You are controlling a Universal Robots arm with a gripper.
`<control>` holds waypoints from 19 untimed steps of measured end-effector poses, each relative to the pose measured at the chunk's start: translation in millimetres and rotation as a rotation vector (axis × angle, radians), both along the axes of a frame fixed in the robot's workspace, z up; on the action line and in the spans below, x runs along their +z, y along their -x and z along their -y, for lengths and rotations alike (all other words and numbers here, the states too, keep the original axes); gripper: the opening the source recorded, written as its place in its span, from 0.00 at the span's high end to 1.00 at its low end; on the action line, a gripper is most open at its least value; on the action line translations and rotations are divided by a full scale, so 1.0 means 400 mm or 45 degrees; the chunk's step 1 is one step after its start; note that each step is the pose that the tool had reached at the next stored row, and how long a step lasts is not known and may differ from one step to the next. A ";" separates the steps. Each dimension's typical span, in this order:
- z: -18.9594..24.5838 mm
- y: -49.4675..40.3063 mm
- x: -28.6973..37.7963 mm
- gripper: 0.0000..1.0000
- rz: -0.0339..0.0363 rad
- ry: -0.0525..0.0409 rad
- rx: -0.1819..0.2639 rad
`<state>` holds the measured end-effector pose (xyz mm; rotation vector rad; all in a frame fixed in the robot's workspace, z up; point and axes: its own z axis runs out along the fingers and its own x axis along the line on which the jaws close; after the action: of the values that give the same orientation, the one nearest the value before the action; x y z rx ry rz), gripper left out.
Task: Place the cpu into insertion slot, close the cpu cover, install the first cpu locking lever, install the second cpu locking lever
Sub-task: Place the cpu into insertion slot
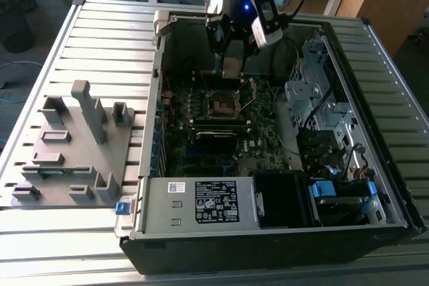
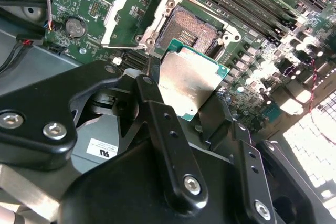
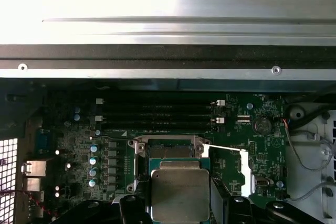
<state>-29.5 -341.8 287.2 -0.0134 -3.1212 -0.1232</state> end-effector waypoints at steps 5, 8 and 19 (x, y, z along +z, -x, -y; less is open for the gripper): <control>0.000 0.000 -0.003 0.46 0.0000 0.000 0.001; 0.000 0.000 -0.005 0.46 0.0001 0.000 0.001; 0.000 0.000 -0.014 0.46 0.0000 0.000 0.004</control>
<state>-29.5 -341.8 281.6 -0.0083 -3.1211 -0.1232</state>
